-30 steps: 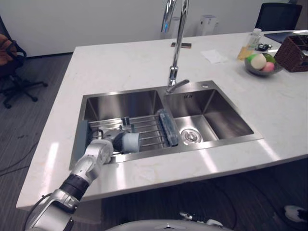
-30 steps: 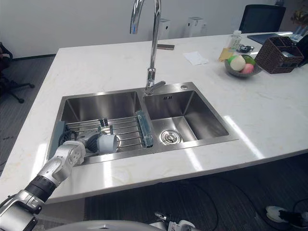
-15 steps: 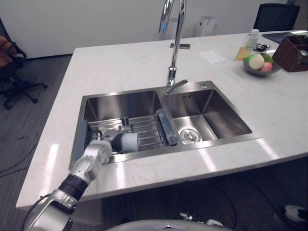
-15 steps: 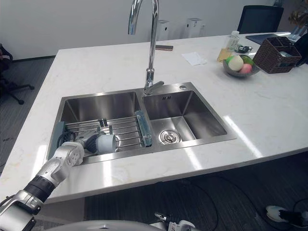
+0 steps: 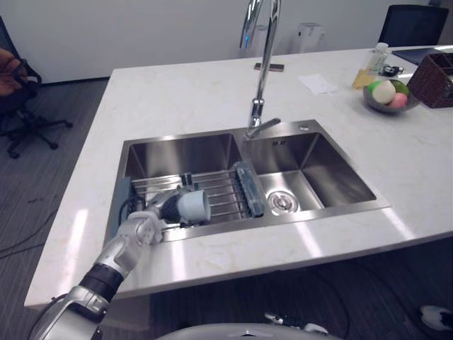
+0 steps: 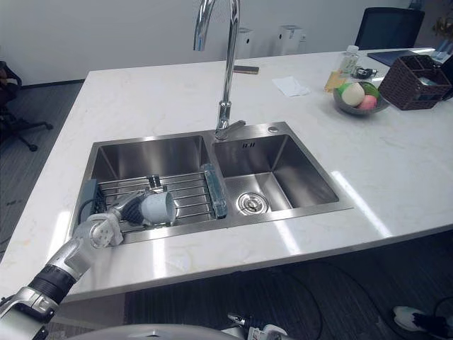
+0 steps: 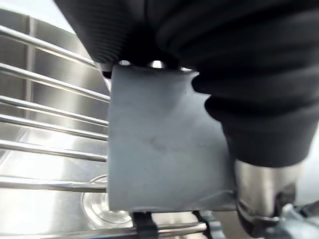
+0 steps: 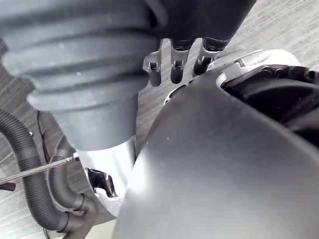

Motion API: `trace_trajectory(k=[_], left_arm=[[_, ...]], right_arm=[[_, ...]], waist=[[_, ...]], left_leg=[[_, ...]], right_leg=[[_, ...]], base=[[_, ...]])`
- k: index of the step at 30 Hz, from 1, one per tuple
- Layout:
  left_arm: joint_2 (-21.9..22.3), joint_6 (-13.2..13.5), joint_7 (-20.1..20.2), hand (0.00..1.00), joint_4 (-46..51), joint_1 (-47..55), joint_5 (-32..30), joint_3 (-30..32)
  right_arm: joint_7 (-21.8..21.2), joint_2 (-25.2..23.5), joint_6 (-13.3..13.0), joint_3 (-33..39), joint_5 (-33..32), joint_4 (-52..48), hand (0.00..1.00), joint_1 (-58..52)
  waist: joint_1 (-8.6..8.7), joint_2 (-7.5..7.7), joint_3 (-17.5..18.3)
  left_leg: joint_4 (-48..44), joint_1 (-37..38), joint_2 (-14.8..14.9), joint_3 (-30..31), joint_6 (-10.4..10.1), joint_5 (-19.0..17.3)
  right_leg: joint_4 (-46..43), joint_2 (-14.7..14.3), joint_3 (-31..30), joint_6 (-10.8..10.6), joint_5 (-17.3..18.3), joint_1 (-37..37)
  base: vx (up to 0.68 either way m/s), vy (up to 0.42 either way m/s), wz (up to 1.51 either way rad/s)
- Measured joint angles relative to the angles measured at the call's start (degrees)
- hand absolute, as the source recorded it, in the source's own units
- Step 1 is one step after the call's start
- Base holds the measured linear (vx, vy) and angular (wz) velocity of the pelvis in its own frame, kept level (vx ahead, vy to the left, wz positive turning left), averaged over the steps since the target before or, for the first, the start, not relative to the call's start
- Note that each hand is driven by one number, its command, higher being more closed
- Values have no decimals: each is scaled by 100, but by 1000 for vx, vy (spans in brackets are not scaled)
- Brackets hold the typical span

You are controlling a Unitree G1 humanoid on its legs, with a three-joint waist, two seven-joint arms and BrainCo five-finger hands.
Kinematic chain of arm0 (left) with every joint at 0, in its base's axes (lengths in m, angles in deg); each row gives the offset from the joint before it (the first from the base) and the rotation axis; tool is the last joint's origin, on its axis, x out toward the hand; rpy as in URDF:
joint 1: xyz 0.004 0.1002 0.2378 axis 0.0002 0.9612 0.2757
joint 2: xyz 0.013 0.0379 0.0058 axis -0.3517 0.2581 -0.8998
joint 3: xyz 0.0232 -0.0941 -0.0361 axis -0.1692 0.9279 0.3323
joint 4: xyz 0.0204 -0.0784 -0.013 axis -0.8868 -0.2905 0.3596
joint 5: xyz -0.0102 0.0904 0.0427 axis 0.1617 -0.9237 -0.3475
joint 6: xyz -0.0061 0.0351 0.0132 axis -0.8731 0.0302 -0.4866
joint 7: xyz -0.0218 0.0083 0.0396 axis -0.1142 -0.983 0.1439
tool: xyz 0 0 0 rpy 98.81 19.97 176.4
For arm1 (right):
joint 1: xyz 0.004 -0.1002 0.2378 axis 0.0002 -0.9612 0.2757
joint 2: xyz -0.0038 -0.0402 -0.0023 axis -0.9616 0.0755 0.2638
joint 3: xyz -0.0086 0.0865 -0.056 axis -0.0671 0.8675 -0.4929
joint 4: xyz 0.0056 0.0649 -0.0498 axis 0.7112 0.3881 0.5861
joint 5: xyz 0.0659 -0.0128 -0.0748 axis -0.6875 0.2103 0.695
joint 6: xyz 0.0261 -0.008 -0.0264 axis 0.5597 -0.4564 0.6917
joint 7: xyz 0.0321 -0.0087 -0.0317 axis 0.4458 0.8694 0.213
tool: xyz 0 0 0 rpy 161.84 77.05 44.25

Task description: Walk over to the sink, pick up the cup, carry it to the dishwasher, place the cup inside the dishwasher, then close the dishwasher door

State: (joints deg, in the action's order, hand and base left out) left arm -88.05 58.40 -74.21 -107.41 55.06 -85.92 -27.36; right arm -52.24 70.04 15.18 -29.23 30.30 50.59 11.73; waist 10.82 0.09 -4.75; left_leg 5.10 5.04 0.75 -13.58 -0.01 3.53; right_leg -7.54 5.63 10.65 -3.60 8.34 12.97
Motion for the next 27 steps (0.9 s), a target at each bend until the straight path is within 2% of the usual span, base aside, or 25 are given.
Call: trace_trajectory(k=[5,10,12,15,20,22,24,27], left_arm=[[193,156,-128,100,147,215,1107,173],[468,181,-113,100,236,465,2748,359],[584,220,-133,100,551,651,3542,686],[786,450,-347,100,1247,896,4110,1145],[964,946,-982,100,1972,982,4469,1837],[1008,1223,-1350,100,2264,1093,4488,2117],[1009,1334,-1581,100,2411,1194,4469,2251],[1111,1369,-1840,100,2699,1246,4422,2449]], right_arm=[[0,-16,-13,3,-6,-3,0,0],[-14,-71,-67,28,-9,-6,0,-14],[-26,-83,-117,63,-11,-19,0,-55],[-45,-115,-131,234,-9,-48,0,-141],[-97,-118,-190,291,-17,-69,0,-245],[-97,-132,-204,350,-16,-71,0,-279],[-80,-182,-212,516,-16,-96,0,-335],[-74,-189,-253,685,55,-116,0,-443]], waist=[[-13,9,-6],[-73,78,-48],[-131,86,-53],[-239,86,-53],[-395,85,-53],[-474,86,-53],[-480,86,-53],[-610,89,-9]], left_leg=[[0,0,3,0,2,-2],[0,-3,18,-2,2,-2],[0,-9,23,-24,1,-2],[-1,-2,24,-6,-27,13],[-1,20,31,115,-34,20],[-1,22,30,138,-30,25],[-1,31,18,214,-24,32],[-1,-28,18,250,-33,58]], right_leg=[[-2,2,43,0,0,1],[-2,4,82,2,-1,-1],[-2,6,85,3,-2,1],[-17,7,104,6,-3,14],[-87,-5,136,7,-3,33],[-84,-7,187,8,-2,68],[-81,-6,266,9,-2,97],[-21,-4,197,46,-24,81]], base=[[0,0,0],[0,0,0],[17,-20,-5],[19,-14,3],[18,-19,13],[21,-26,7],[15,-34,17],[3,-11,7]])
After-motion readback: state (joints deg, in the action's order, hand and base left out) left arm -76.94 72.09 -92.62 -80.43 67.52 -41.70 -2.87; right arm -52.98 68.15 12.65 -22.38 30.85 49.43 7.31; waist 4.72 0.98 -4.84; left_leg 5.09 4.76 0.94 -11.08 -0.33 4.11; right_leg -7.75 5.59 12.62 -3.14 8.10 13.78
